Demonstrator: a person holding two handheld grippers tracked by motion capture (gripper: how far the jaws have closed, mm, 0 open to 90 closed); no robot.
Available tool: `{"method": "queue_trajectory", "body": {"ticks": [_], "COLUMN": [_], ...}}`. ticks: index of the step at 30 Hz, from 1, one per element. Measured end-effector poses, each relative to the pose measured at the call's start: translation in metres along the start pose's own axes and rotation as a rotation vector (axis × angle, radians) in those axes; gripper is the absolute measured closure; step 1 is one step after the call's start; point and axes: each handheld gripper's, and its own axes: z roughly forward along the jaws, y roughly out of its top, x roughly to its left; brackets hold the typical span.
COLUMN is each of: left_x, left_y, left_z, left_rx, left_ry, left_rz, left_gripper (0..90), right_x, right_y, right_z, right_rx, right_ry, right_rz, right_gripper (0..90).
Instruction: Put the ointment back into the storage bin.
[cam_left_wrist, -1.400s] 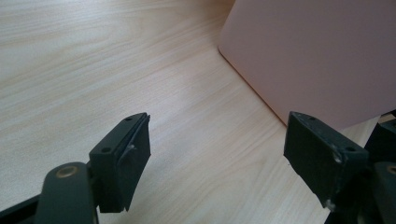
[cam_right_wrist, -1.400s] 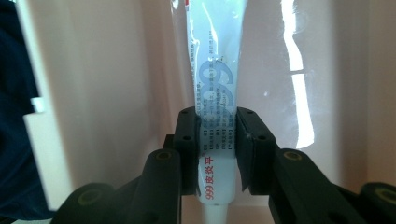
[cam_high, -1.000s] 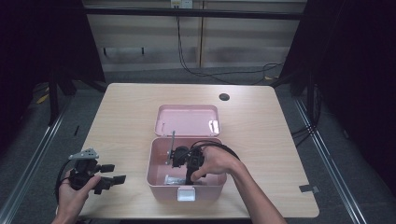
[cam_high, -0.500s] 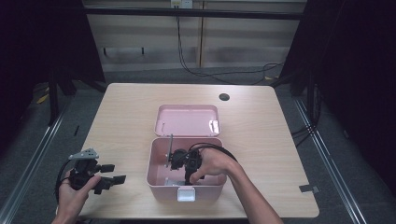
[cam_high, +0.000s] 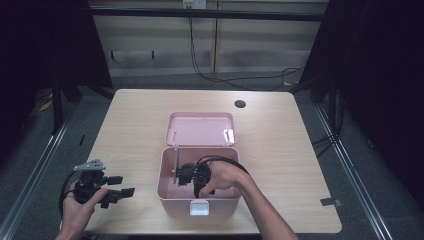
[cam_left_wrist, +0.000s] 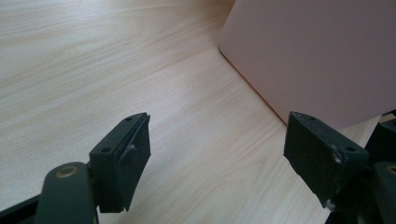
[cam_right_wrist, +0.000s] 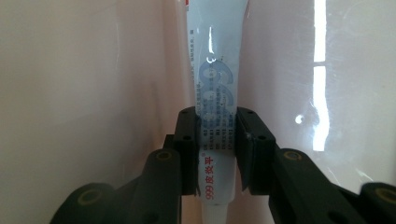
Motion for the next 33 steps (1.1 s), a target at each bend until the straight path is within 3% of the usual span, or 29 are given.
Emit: {"method": "queue_trajectory", "body": {"ticks": [3, 11, 31, 33], "left_x": [0.000, 0.000, 0.000, 0.000], "left_y": [0.000, 0.000, 0.000, 0.000], "left_z": [0.000, 0.000, 0.000, 0.000], "left_rx": [0.003, 0.005, 0.004, 0.001], "left_ry": [0.001, 0.001, 0.000, -0.001], "left_rz": [0.002, 0.001, 0.002, -0.002], "left_gripper": [22.7, 22.8, 22.7, 22.7], "right_x": [-0.001, -0.003, -0.002, -0.003], "right_y": [0.002, 0.002, 0.002, 0.002], "right_z": [0.007, 0.013, 0.013, 0.011], "right_rx": [0.013, 0.022, 0.021, 0.024], "right_ry": [0.028, 0.033, 0.032, 0.025], "right_rz": [-0.015, -0.040, -0.004, 0.003], "right_gripper": [71.7, 71.7, 69.5, 66.3]}}
